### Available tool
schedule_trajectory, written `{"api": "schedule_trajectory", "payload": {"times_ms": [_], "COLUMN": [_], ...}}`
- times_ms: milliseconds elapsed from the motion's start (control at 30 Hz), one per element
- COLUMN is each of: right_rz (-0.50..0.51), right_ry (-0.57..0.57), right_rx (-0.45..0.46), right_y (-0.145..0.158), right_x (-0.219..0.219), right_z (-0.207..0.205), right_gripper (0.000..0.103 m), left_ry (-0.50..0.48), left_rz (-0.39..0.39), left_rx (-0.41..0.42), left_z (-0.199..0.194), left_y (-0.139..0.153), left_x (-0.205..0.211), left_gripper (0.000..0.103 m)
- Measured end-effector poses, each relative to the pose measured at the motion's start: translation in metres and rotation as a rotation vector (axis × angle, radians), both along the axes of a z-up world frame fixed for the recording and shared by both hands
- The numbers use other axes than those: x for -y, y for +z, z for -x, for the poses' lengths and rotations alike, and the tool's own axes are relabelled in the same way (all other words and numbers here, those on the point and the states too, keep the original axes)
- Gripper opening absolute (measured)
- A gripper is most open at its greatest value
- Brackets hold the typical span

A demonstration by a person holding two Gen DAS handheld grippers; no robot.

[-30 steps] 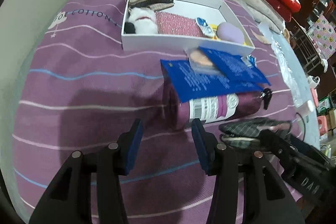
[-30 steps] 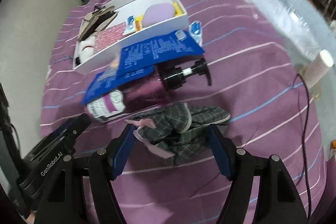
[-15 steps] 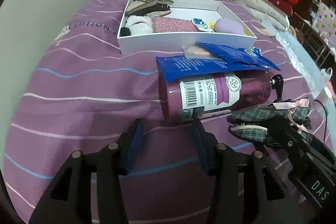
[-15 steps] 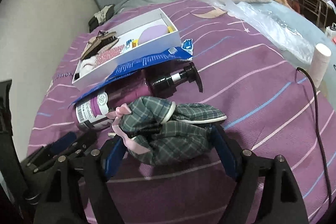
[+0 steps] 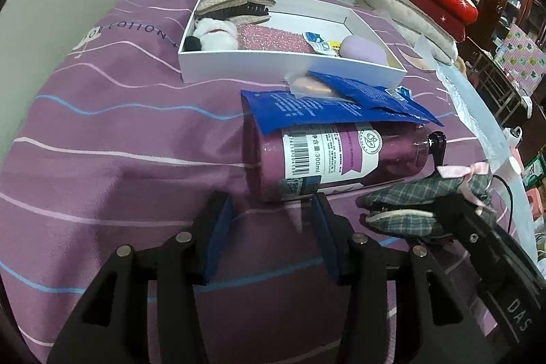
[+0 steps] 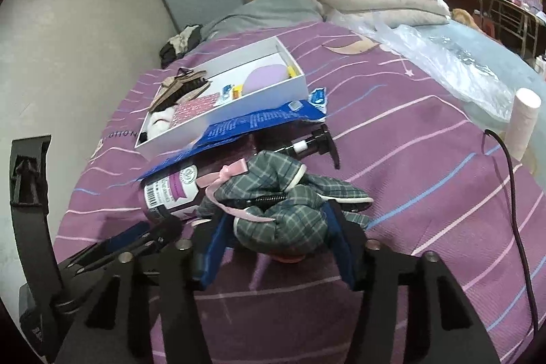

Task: Organize soft objects
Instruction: 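Grasp the green plaid cloth with pink ribbon with the right gripper, then lift the green plaid cloth with the right gripper while the left gripper grasps a blue-white tube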

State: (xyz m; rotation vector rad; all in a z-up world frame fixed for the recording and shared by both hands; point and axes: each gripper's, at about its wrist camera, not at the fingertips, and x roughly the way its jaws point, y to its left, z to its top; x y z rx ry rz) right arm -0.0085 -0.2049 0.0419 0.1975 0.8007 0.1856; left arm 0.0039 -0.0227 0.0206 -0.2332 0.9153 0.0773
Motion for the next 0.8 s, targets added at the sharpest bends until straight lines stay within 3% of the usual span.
{"api": "schedule_trajectory", "payload": {"times_ms": [400, 667, 800], "right_rz": [-0.008, 0.002, 0.012], "right_ry": [0.058, 0.077, 0.080], "right_rx": [0.069, 0.018, 0.023], "right_y": [0.012, 0.003, 0.004], "right_x": [-0.006, -0.009, -0.011], "right_z": [0.010, 0.003, 0.005], "right_gripper": [0.040, 0.040, 0.040], "left_ry": [-0.001, -0.003, -0.001], "left_rz": [0.079, 0.078, 0.118], "left_rx": [0.021, 0.016, 0.040], "left_z": [0.002, 0.001, 0.005], "left_y": [0.001, 0.000, 0.003], "left_x": [-0.007, -0.005, -0.010], "left_gripper": [0.050, 0.051, 0.051]}}
